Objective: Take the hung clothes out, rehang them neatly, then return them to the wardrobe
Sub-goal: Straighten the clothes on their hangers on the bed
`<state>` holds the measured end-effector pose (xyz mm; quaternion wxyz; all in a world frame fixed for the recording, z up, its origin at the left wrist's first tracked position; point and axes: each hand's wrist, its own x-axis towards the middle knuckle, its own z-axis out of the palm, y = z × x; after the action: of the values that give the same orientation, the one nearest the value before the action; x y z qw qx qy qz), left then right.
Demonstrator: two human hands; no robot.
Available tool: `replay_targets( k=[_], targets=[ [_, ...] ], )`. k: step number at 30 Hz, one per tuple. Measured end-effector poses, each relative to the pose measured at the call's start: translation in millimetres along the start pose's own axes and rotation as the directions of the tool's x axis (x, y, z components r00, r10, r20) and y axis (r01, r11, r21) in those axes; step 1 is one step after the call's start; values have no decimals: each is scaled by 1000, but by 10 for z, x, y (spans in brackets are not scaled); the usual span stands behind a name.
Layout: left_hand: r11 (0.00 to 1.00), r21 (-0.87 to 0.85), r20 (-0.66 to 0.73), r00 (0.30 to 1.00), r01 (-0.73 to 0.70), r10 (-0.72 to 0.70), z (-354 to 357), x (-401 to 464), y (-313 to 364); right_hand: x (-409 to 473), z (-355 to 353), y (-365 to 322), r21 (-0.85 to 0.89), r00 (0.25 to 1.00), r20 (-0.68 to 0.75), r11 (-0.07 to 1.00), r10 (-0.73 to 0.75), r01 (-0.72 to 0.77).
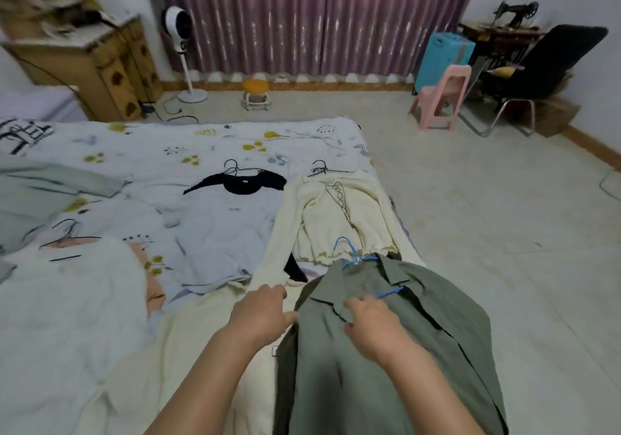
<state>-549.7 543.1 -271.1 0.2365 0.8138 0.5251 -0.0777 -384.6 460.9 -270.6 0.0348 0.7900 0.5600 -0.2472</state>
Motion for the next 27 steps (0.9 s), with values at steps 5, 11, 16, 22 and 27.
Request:
replay_targets(
  k=[5,11,16,22,27],
  targets=[
    [989,-20,-24,989,145,-145,-47,-772,-606,-371,193,-533,-58,991,70,991,-114,118],
    [943,-68,-31,944,327,-329,-174,-1465,-1367,-546,377,-1278,-91,948,171,953,-269,287],
    [895,-120,-13,901,429,-434,-275,-1825,-2020,-543,501,-1926,-138,912,201,912,-357,387],
    [863,-140,-2,871,486,-491,-460,-2152,-3017,-418,684,-2878,-184,901,200,889,-384,420],
    [864,-122,0,871,488,-492,-707,-2283,-3975,-270,895,-3746,-182,907,200,896,-370,405]
  ],
)
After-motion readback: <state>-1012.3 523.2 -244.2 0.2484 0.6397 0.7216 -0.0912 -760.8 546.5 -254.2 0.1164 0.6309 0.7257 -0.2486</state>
